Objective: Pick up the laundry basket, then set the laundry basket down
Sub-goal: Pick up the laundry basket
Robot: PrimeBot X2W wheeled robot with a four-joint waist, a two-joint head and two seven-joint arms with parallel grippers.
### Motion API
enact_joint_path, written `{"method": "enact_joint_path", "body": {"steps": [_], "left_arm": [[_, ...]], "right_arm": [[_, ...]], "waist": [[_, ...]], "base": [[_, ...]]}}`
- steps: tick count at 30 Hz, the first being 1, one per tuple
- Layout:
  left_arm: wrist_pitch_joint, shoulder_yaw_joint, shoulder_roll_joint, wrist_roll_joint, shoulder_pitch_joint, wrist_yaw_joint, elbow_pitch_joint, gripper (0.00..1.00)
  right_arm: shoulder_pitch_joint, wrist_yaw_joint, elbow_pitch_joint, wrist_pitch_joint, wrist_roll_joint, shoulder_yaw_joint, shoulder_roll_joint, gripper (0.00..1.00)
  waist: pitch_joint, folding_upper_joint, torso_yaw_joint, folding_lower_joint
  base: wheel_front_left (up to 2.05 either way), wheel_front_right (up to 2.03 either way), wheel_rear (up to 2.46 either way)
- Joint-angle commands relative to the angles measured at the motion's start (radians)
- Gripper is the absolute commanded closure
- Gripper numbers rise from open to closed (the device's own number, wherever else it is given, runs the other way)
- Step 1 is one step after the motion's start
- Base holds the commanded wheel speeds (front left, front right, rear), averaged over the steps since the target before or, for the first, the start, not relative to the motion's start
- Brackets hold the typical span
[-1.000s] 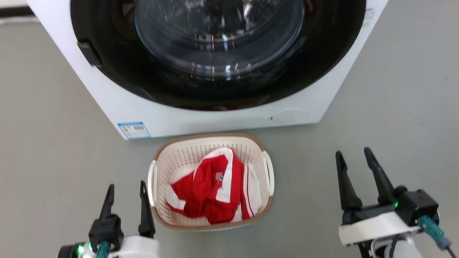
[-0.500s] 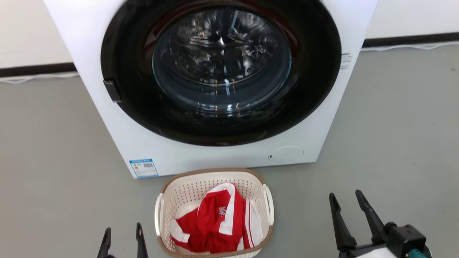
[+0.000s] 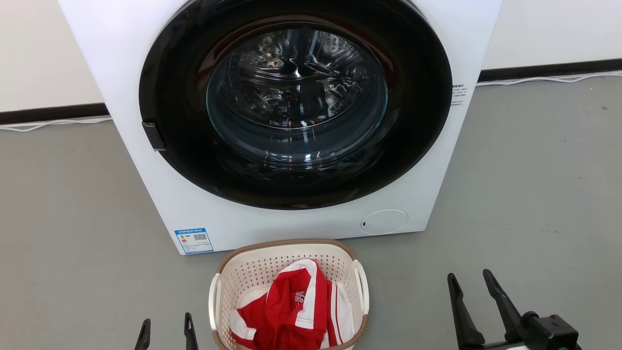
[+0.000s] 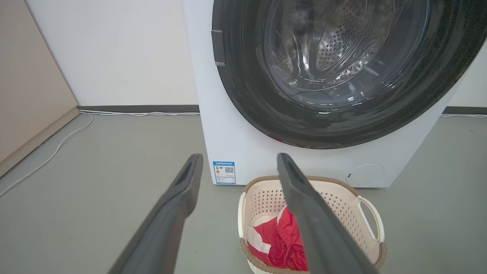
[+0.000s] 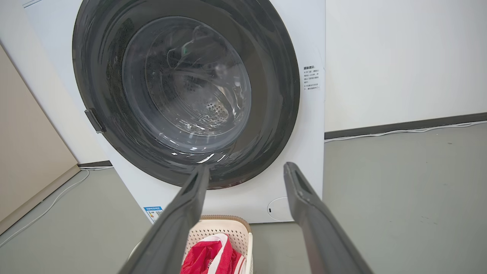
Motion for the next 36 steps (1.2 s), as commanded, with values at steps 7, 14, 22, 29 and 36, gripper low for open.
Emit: {"method": "enact_joint_path", "body": {"steps": [7,14,22,29,36], "left_arm": [[-0.006,0.043,0.001,-0.003,-0.024,-0.015,-0.019,0.00],[-0.006,0.045,0.001,-0.003,-0.031,-0.020,-0.010,0.00],[-0.006,0.052,0.001,-0.006,-0.049,-0.027,-0.002,0.00],[-0.006,0.064,0.002,-0.020,-0.131,-0.056,0.031,0.00],[-0.006,0.095,0.012,-0.030,-0.301,-0.103,0.153,0.00]], "right_arm": [[-0.014,0.007,-0.022,-0.007,0.003,0.020,-0.003,0.00],[-0.020,0.007,-0.024,-0.007,0.005,0.016,-0.003,0.00],[-0.037,0.007,-0.029,-0.007,0.008,0.008,-0.003,0.00],[-0.121,0.007,-0.011,-0.007,-0.004,0.014,-0.003,0.00],[-0.267,0.007,0.058,-0.007,0.000,0.008,-0.003,0.00]], "waist": [[0.003,0.0000,-0.001,0.0000],[0.016,0.0000,-0.004,0.0000],[0.052,0.0000,-0.010,0.0000],[0.133,0.0000,-0.015,0.0000],[0.277,0.0000,-0.011,0.0000]], "base": [[0.00,0.00,0.00],[0.00,0.00,0.00],[0.00,0.00,0.00],[0.00,0.00,0.00],[0.00,0.00,0.00]]}}
